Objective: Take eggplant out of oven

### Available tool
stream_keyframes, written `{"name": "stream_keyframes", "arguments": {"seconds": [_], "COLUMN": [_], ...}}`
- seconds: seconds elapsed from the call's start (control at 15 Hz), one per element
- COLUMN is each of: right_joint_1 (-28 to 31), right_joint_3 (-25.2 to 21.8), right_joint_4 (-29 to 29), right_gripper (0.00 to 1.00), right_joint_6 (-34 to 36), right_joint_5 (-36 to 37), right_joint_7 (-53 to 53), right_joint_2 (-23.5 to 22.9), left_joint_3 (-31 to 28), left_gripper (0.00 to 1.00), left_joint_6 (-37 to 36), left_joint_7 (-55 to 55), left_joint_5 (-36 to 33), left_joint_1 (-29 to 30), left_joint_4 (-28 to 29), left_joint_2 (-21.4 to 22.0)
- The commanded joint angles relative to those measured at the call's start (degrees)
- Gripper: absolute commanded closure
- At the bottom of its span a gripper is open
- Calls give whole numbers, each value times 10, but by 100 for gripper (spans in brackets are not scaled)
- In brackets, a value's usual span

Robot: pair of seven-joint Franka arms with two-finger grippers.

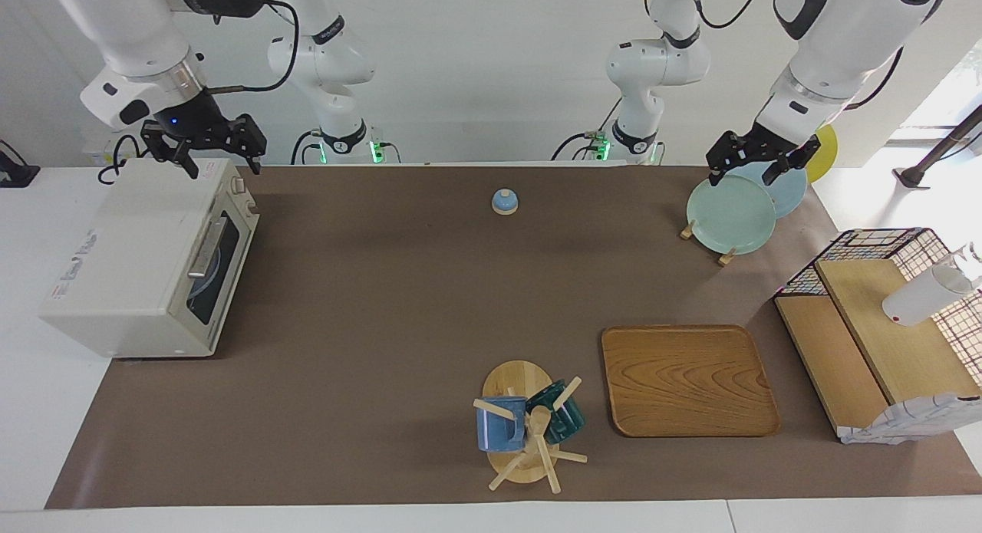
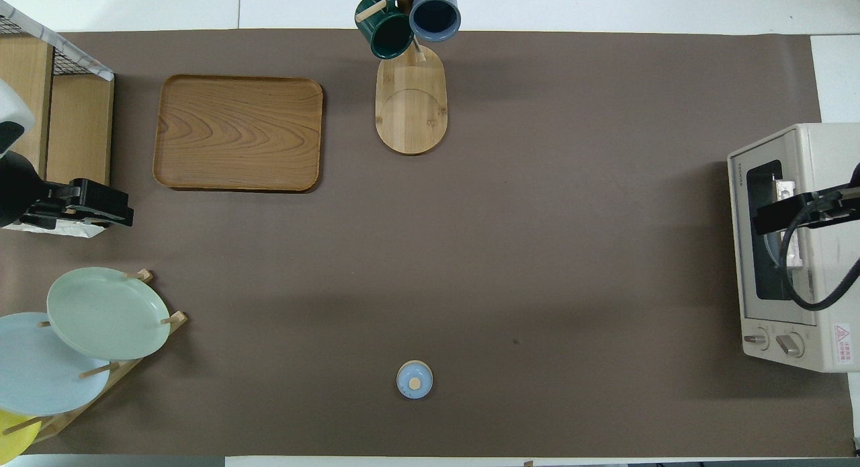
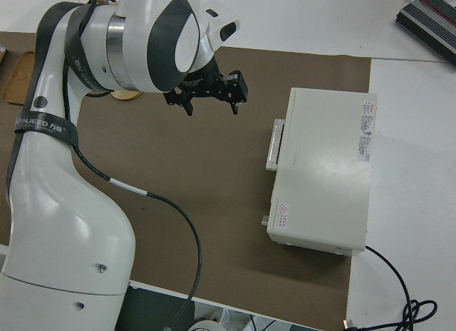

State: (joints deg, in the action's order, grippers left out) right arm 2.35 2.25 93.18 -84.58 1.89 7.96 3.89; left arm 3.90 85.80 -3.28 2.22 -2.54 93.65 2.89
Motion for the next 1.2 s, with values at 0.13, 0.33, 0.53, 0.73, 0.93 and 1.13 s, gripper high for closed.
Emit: {"name": "stream_keyframes", "arguments": {"seconds": [0.13,0.33,0.53,0.73,0.93,1.13], "right_joint_1": [7,10,12,12,14,20], "right_joint_3": [1,-1,-5,-4,-6,-6], "right_joint_4": [3,4,6,13,68,83], "right_gripper": [0,0,0,100,100,100], "right_joint_6": [8,6,1,-15,-91,-116], "right_joint_5": [-8,-8,-21,-21,-17,12], "right_joint_7": [-5,-6,47,67,10,-50], "right_joint_2": [3,4,4,5,19,9], "left_joint_3": [-1,-1,-1,-1,-1,-1], "left_gripper": [0,0,0,0,0,0], "left_joint_6": [2,2,2,1,1,2], "left_joint_7": [4,4,4,4,4,4], "left_joint_5": [5,5,5,5,5,5], "left_joint_1": [3,3,3,3,3,3], "left_joint_4": [8,8,8,8,8,8], "left_joint_2": [9,9,9,9,9,9]}}
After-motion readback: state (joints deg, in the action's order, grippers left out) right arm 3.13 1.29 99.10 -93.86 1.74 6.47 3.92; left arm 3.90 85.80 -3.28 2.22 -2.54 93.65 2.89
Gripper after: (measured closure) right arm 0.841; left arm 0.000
